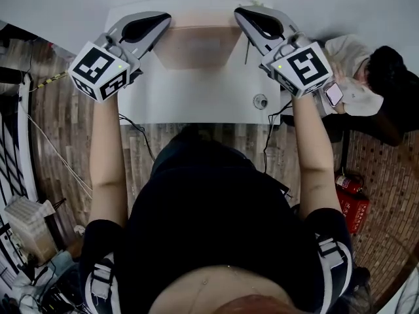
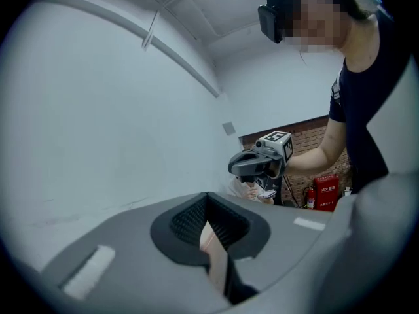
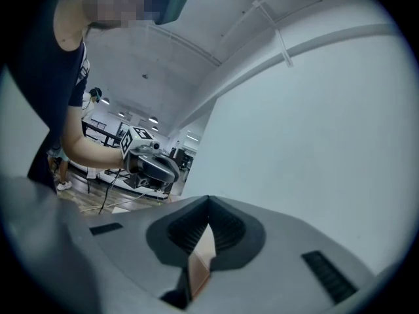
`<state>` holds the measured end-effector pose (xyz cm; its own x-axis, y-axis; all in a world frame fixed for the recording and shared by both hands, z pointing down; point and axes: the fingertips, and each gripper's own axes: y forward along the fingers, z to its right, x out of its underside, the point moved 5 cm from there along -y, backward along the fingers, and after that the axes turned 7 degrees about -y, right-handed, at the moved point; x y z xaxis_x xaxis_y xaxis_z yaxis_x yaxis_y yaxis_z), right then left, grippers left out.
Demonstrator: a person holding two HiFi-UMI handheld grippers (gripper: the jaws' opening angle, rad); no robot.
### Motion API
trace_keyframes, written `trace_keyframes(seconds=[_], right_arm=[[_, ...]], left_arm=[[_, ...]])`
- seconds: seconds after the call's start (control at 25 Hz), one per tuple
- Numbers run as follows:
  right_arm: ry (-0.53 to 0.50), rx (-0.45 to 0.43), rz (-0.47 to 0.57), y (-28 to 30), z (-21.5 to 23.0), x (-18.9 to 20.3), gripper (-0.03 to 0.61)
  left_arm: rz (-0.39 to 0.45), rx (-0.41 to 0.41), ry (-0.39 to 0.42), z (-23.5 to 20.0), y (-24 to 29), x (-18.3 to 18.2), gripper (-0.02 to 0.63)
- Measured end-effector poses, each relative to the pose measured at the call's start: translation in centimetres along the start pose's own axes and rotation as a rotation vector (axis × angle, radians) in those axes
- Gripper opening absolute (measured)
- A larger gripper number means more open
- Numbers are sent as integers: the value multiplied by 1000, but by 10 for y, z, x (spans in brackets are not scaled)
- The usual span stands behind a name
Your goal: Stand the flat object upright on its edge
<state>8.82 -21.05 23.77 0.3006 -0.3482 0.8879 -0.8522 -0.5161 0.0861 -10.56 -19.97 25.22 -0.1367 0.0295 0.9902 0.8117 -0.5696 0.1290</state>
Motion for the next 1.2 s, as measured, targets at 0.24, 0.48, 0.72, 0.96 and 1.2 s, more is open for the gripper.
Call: trace_keyframes(seconds=[0.24,0.48,0.72,0.96,1.2], right_arm=[[19,96,-7,-23,-12,-10,12],[159,258,-4,-42,-30,-13,12],[220,455,-43,-57,-47,-12,12],[174,530,-114,-53,-88,2,12],[210,539,-157,-46,-124,39,12]], left_arm=[[45,-102,-12,27,-10,-13,11],[96,-271,-42,46,-28,-14,11],[98,-486,-7,61,-51,-7,11],[88,-606,-22,78,-64,31,11],[26,-673,-33,90,-70,81,11]])
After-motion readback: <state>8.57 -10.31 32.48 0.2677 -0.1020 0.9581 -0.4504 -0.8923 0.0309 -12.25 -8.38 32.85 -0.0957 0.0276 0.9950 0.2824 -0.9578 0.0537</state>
